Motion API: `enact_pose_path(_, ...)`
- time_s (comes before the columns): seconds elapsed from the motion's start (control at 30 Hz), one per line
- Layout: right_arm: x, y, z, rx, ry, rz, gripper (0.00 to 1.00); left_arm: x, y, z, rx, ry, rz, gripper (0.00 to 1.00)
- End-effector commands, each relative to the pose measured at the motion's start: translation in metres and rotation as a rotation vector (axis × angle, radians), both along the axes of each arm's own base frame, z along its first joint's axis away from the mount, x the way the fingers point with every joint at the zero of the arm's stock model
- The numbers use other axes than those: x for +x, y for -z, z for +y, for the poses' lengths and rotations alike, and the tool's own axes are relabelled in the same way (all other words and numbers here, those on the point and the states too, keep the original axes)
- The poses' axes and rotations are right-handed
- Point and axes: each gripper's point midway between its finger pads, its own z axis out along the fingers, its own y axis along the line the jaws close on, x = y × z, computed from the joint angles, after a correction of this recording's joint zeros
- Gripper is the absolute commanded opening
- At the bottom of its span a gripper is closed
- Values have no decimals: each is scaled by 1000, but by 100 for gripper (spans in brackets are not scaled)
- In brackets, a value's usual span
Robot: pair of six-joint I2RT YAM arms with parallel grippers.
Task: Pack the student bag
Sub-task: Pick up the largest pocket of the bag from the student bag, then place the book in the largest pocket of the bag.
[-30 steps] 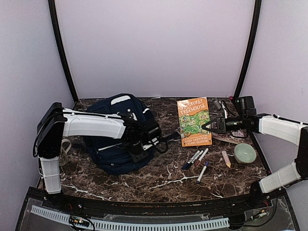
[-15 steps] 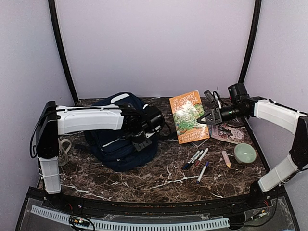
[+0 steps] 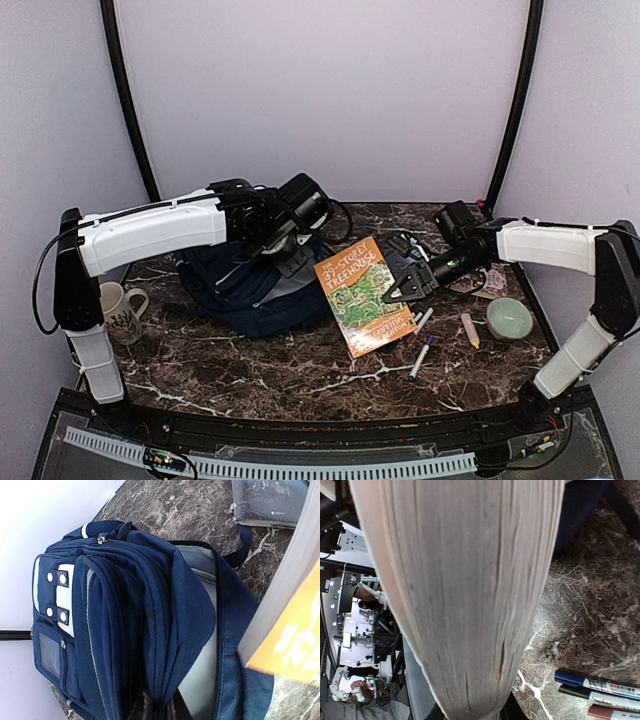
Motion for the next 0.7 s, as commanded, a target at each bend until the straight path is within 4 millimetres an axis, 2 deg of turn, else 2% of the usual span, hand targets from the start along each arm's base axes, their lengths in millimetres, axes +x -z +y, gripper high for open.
enact_pose_path(0.0,-6,-6,33,75,-102,96,0,7,-64,-15,-202,-11,-141,0)
enact_pose_path(0.07,-9,-4,49,83,-141,153,0,4,-66,-19,-218,2,-150,0)
enact_pose_path(0.3,4,-12,96,129,-205,292,0,-13,-68,-32,-268,70,-164,0)
enact_pose_path(0.5,27,-9,117,127,-162,385,0,-27,-69,-42,-275,113,-190,0)
enact_pose_path(0.67,42,-16,129,170,-115,424,0,-38,-71,-54,-272,159,-209,0)
